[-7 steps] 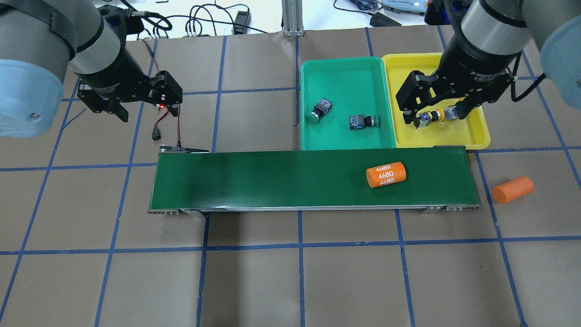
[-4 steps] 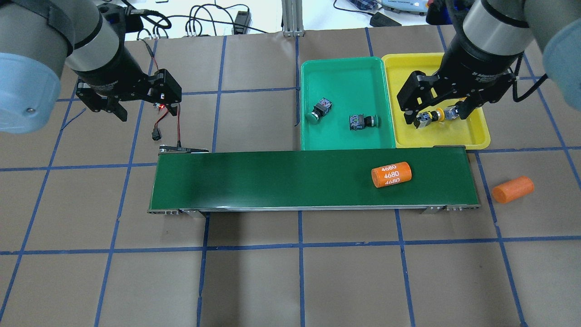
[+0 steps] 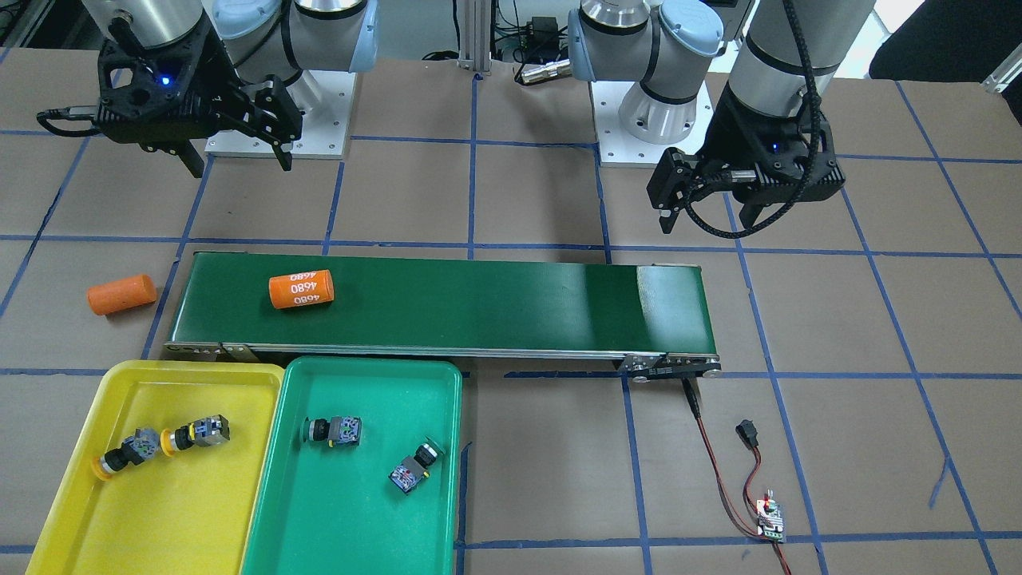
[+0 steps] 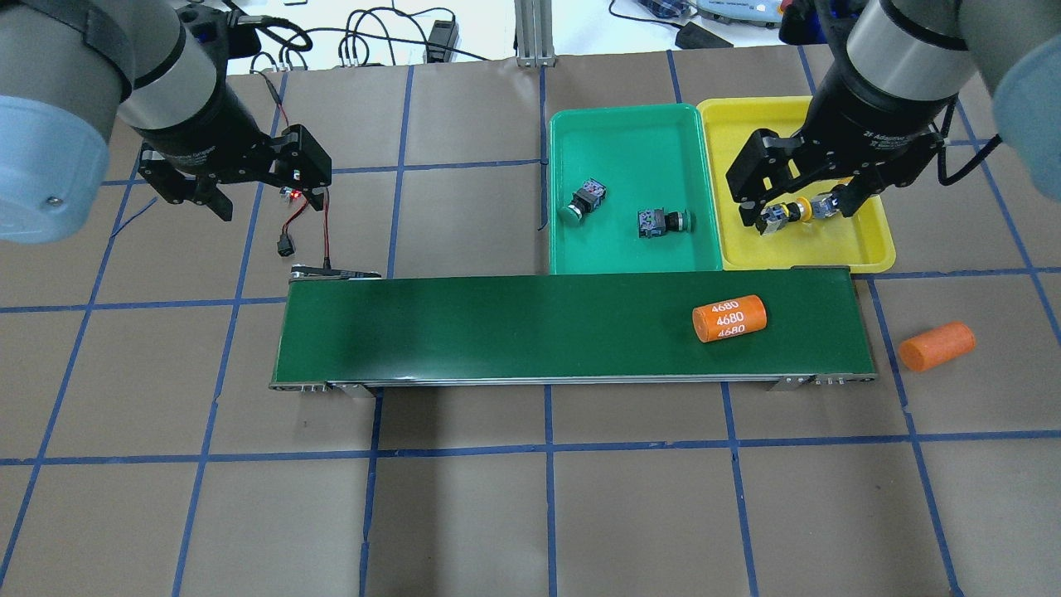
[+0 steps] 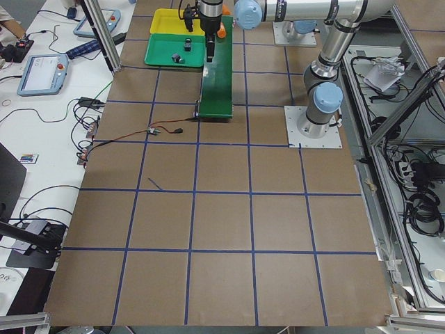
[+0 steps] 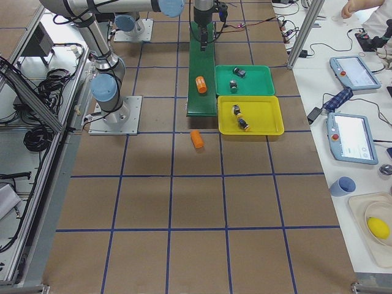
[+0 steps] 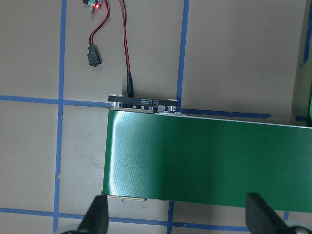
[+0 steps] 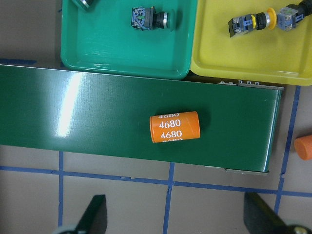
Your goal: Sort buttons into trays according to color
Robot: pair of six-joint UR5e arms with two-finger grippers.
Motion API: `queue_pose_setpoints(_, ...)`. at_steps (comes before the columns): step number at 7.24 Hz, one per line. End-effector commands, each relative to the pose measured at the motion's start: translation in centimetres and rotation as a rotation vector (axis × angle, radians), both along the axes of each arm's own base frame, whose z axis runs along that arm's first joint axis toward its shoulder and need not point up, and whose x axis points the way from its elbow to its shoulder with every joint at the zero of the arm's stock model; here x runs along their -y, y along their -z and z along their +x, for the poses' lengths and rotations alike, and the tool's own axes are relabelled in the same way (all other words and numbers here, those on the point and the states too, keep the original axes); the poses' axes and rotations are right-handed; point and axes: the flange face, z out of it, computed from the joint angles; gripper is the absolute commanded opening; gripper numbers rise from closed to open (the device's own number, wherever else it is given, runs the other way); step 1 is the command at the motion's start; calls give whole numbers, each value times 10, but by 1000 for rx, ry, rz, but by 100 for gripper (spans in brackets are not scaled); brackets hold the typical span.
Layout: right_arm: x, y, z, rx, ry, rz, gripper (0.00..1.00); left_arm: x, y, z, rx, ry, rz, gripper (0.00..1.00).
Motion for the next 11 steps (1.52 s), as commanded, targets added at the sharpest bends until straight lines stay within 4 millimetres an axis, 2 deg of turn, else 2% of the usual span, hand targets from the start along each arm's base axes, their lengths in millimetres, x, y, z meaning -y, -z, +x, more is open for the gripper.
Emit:
queue_pose_setpoints(1, 0, 0, 0, 0, -2, 0, 100, 0, 0, 0, 0, 0, 1, 100)
queue_pose_setpoints(11, 3, -6, 1, -2, 0, -49, 100, -1, 0, 0, 0, 2, -1, 100)
